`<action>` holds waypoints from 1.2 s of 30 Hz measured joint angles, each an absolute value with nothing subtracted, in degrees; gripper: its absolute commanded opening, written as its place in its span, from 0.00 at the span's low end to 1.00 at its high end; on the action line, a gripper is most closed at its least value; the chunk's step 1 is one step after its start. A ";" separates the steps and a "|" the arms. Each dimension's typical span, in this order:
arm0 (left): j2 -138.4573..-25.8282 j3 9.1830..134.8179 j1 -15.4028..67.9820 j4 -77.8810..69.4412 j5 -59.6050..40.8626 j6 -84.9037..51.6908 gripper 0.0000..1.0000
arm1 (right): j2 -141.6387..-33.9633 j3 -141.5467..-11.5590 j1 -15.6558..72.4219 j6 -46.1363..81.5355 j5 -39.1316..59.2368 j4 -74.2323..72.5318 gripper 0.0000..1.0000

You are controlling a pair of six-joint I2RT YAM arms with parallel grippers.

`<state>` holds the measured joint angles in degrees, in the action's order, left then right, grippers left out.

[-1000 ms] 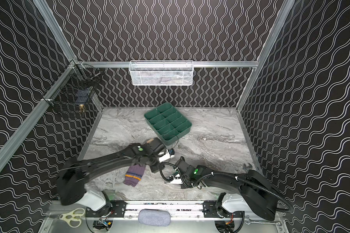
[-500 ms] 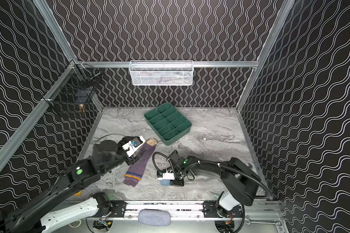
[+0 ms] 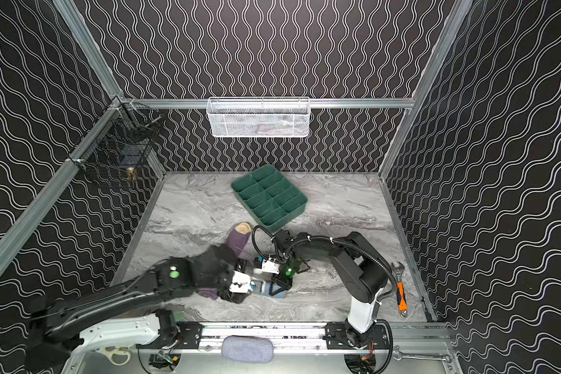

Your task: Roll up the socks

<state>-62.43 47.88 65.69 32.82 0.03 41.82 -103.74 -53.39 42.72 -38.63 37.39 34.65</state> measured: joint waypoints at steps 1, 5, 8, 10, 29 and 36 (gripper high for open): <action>-64.60 46.87 67.29 31.64 1.80 40.97 0.79 | -103.28 -52.82 42.63 -38.68 37.43 33.93 0.00; -71.96 44.56 69.63 24.88 7.68 37.91 0.78 | -102.83 -52.12 42.41 -39.07 37.63 32.91 0.00; -76.79 43.79 69.89 21.54 10.33 36.49 0.78 | -103.20 -52.16 42.00 -39.27 38.28 32.88 0.00; -79.31 43.79 70.00 20.14 11.00 35.66 0.78 | -103.50 -52.36 41.93 -39.27 38.65 32.88 0.00; -91.83 45.50 70.15 12.62 12.88 32.82 0.04 | -100.14 -50.11 41.34 -38.37 35.70 30.98 0.16; -96.40 48.82 69.41 11.46 11.55 36.38 0.00 | -92.12 -45.41 39.22 -38.52 28.60 27.16 0.40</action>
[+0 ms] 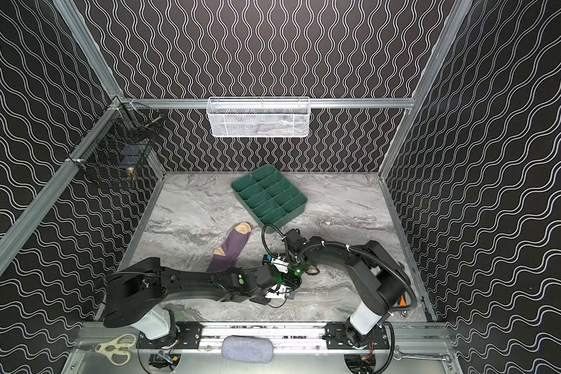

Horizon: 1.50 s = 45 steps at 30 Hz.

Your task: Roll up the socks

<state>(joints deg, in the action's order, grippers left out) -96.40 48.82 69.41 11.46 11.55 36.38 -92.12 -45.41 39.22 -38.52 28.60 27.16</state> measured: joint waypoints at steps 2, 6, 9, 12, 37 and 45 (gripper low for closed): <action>-97.86 50.24 68.73 11.09 10.52 36.47 0.00 | -87.81 -43.33 37.71 -38.39 25.67 25.89 0.49; -99.70 52.99 66.35 11.44 7.07 32.56 0.00 | -74.85 -38.68 33.95 -36.16 16.36 21.21 0.68; -99.92 54.78 64.42 13.74 3.79 29.89 0.00 | -66.41 -37.50 31.14 -33.10 9.54 17.02 0.69; -100.64 57.98 61.43 18.35 -0.73 28.73 0.00 | -59.86 -38.06 27.88 -29.39 1.13 13.23 0.68; -121.23 82.78 45.84 47.09 -29.89 24.64 0.00 | -57.82 -26.59 62.54 -49.50 -20.08 15.75 0.67; -123.13 85.25 45.34 49.65 -31.22 25.65 0.00 | -77.80 -26.87 62.28 -57.65 -22.81 -2.70 0.56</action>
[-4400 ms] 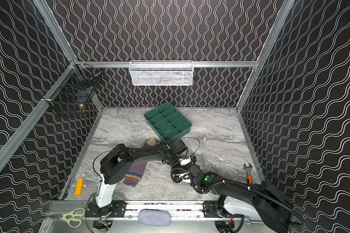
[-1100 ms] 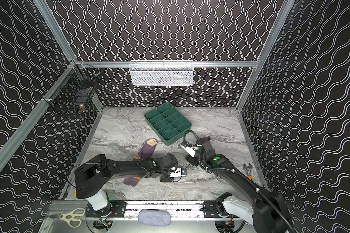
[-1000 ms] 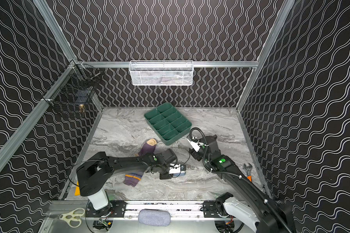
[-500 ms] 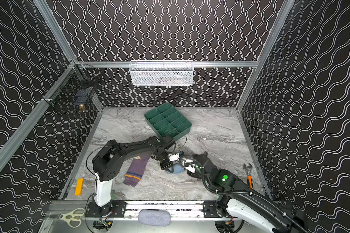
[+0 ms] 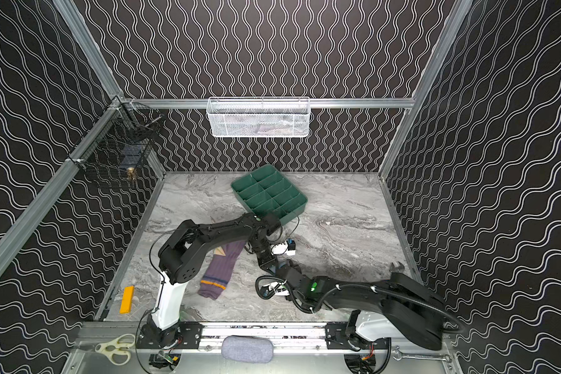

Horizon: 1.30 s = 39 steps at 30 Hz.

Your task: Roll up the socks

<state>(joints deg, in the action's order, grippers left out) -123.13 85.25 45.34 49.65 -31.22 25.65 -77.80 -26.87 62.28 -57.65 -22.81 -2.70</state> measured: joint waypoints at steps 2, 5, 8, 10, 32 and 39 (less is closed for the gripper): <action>-123.50 85.86 45.34 50.30 -31.24 25.65 0.00 | -80.64 -27.57 61.58 -58.15 -23.29 -5.54 0.44; -123.74 86.37 45.32 50.87 -31.22 25.65 0.00 | -82.78 -27.92 60.99 -58.35 -23.99 -7.16 0.18; -123.59 86.48 45.32 51.03 -30.89 25.67 0.07 | -83.22 -28.36 60.95 -58.35 -24.27 -6.02 0.01; -122.89 85.97 45.32 50.48 -30.41 25.65 0.18 | -83.13 -29.17 60.93 -57.87 -23.83 -4.23 0.00; -66.00 53.47 43.99 24.05 11.40 22.90 0.98 | -84.68 -45.10 48.07 -37.65 11.44 31.00 0.00; -46.39 46.74 43.77 19.99 9.32 25.85 0.88 | -93.41 -51.35 42.13 -37.10 20.99 35.88 0.00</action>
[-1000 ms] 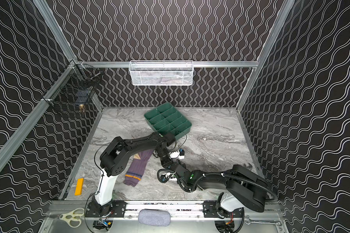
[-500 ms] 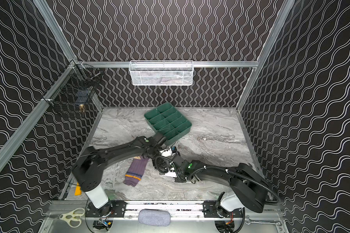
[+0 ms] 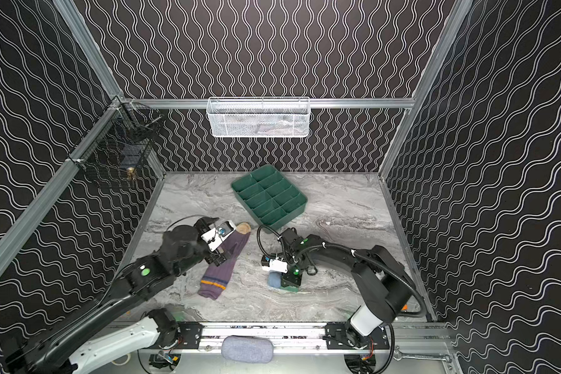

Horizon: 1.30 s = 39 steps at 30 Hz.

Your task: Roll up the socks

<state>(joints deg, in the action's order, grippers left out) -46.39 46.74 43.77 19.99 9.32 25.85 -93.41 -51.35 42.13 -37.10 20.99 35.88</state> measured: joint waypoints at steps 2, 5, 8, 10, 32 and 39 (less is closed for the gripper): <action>-44.84 48.05 43.77 22.72 4.40 28.16 0.83 | -94.98 -52.18 40.88 -37.39 22.85 36.64 0.00; -44.71 50.15 43.77 27.42 -3.27 32.10 0.79 | -97.14 -53.63 38.74 -38.15 25.76 38.04 0.00; -47.77 51.44 44.77 30.74 -7.55 35.38 0.79 | -99.35 -55.24 36.91 -39.16 28.03 39.59 0.00; -51.31 51.46 47.59 31.77 -7.57 37.10 0.80 | -100.75 -56.27 35.88 -40.05 29.28 40.38 0.00; -64.38 48.53 64.12 13.45 17.34 31.48 0.79 | -93.49 -56.29 29.30 -43.97 25.10 34.06 0.00; -49.60 44.82 59.96 11.00 31.99 10.98 0.76 | -78.50 -53.15 27.92 -47.66 13.43 14.61 0.00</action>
<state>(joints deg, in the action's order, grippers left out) -49.60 44.82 59.96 11.00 31.99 10.98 -78.50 -53.15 27.92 -47.66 13.43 14.61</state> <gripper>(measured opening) 0.790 0.185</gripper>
